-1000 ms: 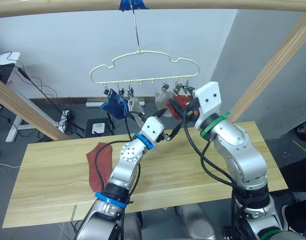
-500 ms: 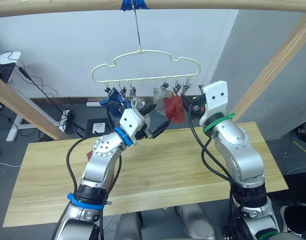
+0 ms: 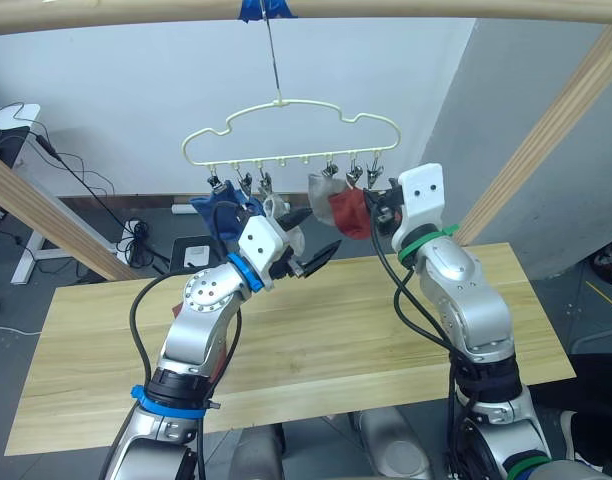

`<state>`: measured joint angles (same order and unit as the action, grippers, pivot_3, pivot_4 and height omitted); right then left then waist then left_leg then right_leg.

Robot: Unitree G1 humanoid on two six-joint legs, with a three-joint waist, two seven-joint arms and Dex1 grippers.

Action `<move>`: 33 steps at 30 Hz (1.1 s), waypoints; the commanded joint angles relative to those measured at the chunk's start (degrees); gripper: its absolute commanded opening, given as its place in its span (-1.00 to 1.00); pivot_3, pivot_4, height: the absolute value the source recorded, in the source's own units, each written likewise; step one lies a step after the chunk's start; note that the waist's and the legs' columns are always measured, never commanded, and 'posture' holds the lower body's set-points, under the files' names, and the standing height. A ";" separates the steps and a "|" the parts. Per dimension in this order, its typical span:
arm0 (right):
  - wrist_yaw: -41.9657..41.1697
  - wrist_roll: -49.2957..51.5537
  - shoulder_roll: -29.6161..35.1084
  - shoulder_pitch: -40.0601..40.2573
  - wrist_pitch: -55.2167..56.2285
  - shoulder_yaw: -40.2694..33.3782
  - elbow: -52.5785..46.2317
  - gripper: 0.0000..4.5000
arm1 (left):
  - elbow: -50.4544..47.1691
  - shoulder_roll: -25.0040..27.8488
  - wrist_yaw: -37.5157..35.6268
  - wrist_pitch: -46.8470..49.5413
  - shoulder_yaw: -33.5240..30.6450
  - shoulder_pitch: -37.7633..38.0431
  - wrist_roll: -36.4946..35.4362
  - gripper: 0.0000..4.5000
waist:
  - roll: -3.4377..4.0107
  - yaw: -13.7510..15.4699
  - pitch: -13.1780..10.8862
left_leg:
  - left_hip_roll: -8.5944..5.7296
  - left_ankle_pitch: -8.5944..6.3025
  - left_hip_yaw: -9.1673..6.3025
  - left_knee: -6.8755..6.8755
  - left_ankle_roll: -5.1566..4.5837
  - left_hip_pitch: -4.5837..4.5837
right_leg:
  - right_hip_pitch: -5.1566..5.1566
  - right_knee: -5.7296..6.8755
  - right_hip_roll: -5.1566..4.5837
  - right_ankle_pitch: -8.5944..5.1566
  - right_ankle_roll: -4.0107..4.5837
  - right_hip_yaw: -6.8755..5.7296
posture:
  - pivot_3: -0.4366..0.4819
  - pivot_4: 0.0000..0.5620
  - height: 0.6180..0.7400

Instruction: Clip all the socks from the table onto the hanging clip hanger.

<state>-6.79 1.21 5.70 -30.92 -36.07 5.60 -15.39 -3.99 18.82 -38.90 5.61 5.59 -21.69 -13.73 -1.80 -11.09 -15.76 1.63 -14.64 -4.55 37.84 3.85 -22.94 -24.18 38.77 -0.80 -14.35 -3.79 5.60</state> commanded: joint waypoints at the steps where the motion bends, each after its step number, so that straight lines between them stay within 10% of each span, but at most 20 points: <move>1: 1.12 -0.66 -0.39 -1.85 2.76 -1.04 0.80 0.09 | -1.95 -0.06 -0.02 -1.12 0.11 -0.57 0.37 0.76 | 0.00 0.00 0.00 | 0.00 0.00 0.00 0.00 0.00 0.00 | 0.00 0.00 0.00 0.00 0.00 0.00 | -0.49 -0.25 1.00; 33: 5.63 4.03 -6.99 -7.57 3.97 -6.34 8.36 0.09 | -2.13 -0.30 -0.29 -1.68 1.19 -0.26 1.94 0.76 | 0.00 -0.01 0.00 | 0.00 0.00 0.00 -0.01 0.00 0.00 | -0.01 0.04 -0.01 0.01 0.01 0.00 | -0.48 -0.28 1.00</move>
<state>-1.19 4.21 -0.94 -37.24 -32.18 -0.14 -6.02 -3.99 18.76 -39.33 5.36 6.49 -21.72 -12.12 -1.80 -11.10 -15.76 1.63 -14.64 -4.55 37.83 3.85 -22.94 -24.19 38.81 -0.80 -14.35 -3.78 5.60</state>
